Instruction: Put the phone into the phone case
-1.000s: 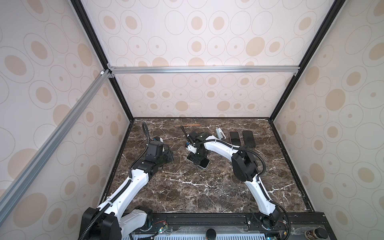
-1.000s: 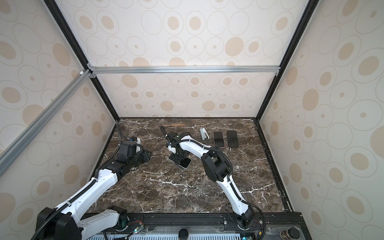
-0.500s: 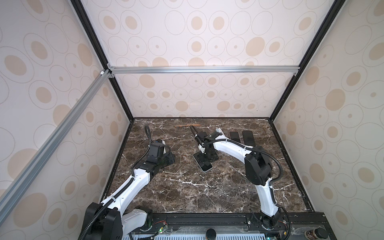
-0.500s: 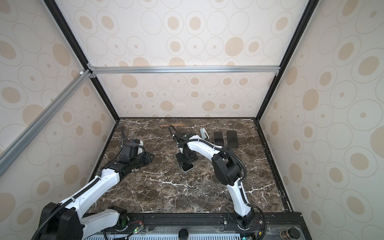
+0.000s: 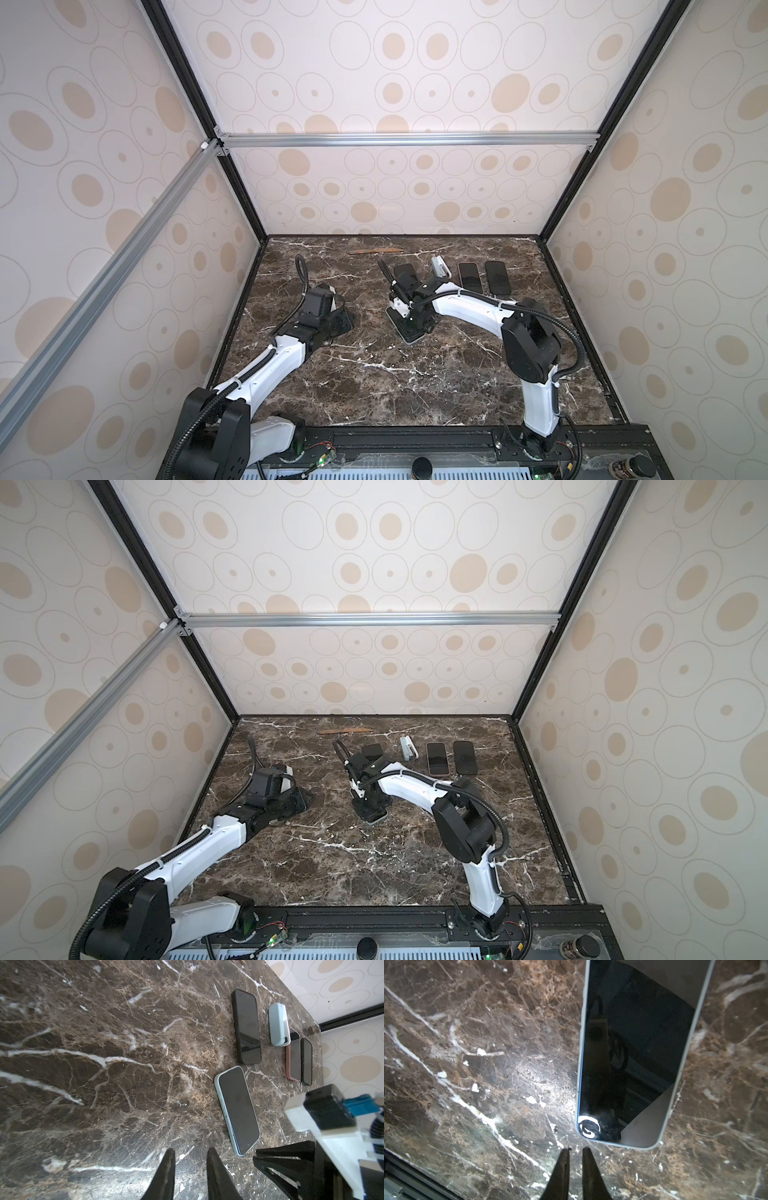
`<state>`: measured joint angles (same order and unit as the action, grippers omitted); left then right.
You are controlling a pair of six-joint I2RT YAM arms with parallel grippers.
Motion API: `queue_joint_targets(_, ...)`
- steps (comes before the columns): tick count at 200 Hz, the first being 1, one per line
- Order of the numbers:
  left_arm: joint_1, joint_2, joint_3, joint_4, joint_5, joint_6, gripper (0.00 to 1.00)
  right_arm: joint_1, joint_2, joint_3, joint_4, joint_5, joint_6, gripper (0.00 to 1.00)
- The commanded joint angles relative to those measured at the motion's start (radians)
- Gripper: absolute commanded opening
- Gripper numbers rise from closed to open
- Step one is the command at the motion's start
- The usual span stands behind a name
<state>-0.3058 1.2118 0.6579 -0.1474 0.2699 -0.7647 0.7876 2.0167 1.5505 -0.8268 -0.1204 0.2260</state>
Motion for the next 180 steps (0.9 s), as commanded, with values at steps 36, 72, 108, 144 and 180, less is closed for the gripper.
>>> queue_joint_targets(36, -0.008, -0.024, -0.009, 0.007, -0.002, -0.015, 0.27, 0.002, 0.069, -0.004, 0.02, 0.074, -0.011, 0.11)
queue_joint_targets(72, -0.009, -0.02, -0.009, 0.008, -0.004, -0.013, 0.28, 0.001, 0.096, -0.01, 0.016, 0.063, -0.008, 0.06)
queue_joint_targets(108, -0.011, -0.016, -0.014, 0.01, -0.004, -0.013, 0.28, 0.0, 0.113, -0.04, -0.006, 0.045, 0.001, 0.07)
queue_joint_targets(144, -0.012, -0.014, -0.031, 0.025, -0.009, -0.022, 0.28, 0.001, 0.142, -0.131, 0.024, 0.049, 0.014, 0.07)
queue_joint_targets(180, -0.012, 0.008, -0.045, 0.044, -0.008, -0.029, 0.28, 0.002, 0.188, -0.203, 0.058, 0.067, 0.017, 0.07)
